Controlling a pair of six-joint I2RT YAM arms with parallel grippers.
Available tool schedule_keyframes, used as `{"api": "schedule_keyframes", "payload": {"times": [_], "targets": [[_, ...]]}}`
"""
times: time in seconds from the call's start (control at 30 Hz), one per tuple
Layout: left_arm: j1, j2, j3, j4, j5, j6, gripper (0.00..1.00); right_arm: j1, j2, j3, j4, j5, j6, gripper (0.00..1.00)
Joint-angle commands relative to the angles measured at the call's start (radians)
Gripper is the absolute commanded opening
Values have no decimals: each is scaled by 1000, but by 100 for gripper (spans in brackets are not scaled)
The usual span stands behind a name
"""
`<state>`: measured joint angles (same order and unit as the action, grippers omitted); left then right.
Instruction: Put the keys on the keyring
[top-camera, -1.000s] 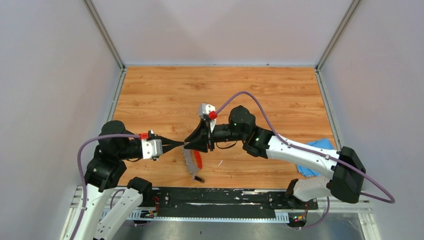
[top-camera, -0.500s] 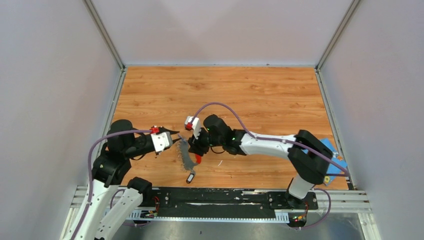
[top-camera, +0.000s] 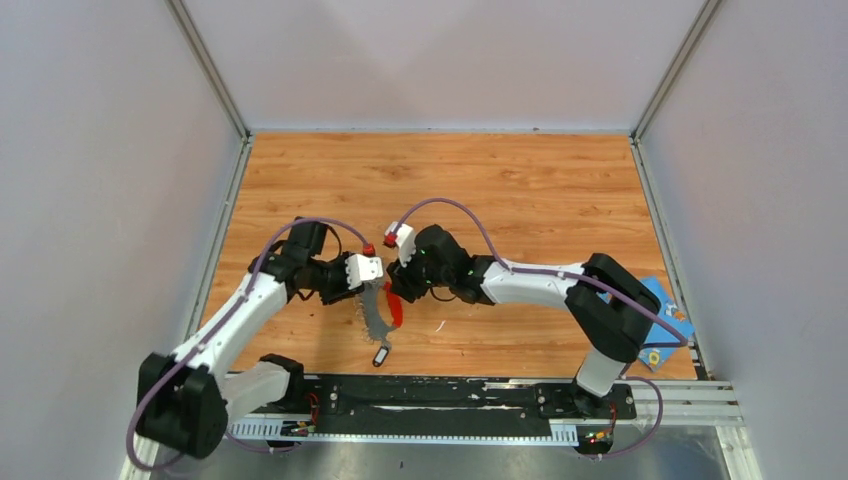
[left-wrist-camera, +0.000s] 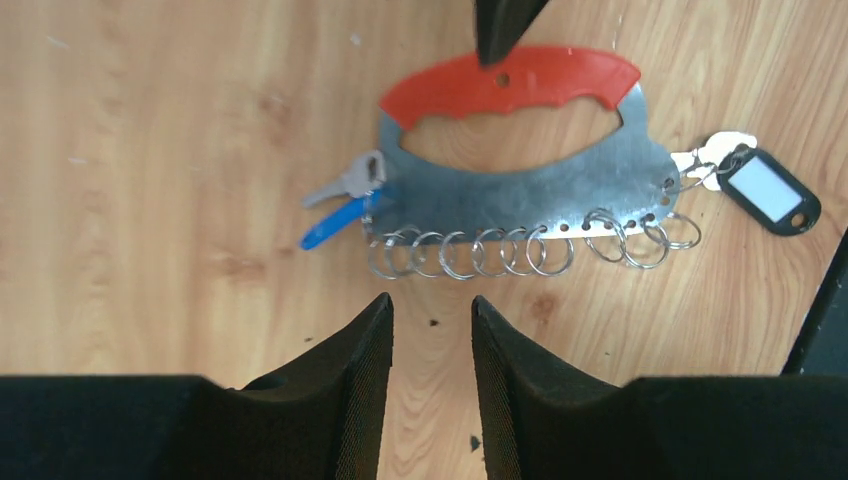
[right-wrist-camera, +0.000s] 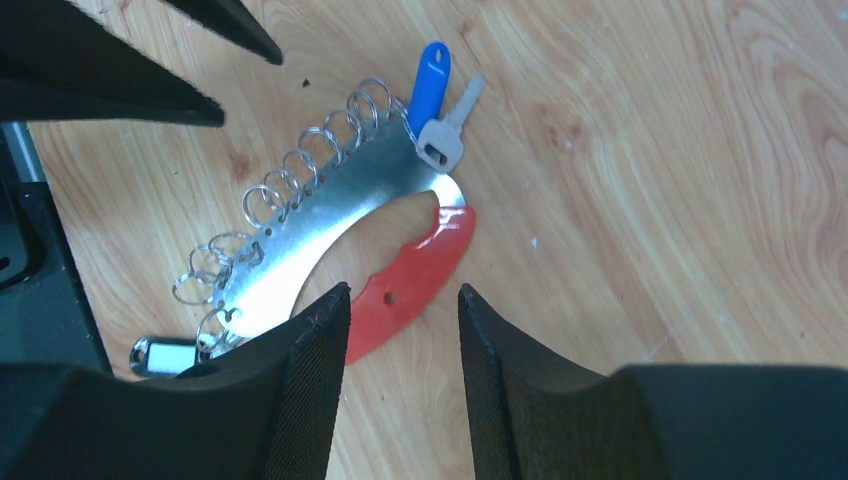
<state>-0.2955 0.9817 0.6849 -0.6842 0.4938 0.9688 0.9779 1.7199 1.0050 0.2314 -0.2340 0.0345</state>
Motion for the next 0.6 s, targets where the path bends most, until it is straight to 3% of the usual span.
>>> {"api": "schedule_keyframes", "payload": {"times": [0.0,0.13,0.4,0.57], "targets": [[36,199,86,-21,21,29,38,-27,-68,-102,74,-7,79,46],[98,393,200,-73,128,38,38,-81,-108,-185,181,-68,126,46],[142,759,421,-426,119,343,37,-187,-90,-237,324,-223,219,46],[168,811,459,-479,128,428,41,-241,-72,-243,365,-284,253,47]]}}
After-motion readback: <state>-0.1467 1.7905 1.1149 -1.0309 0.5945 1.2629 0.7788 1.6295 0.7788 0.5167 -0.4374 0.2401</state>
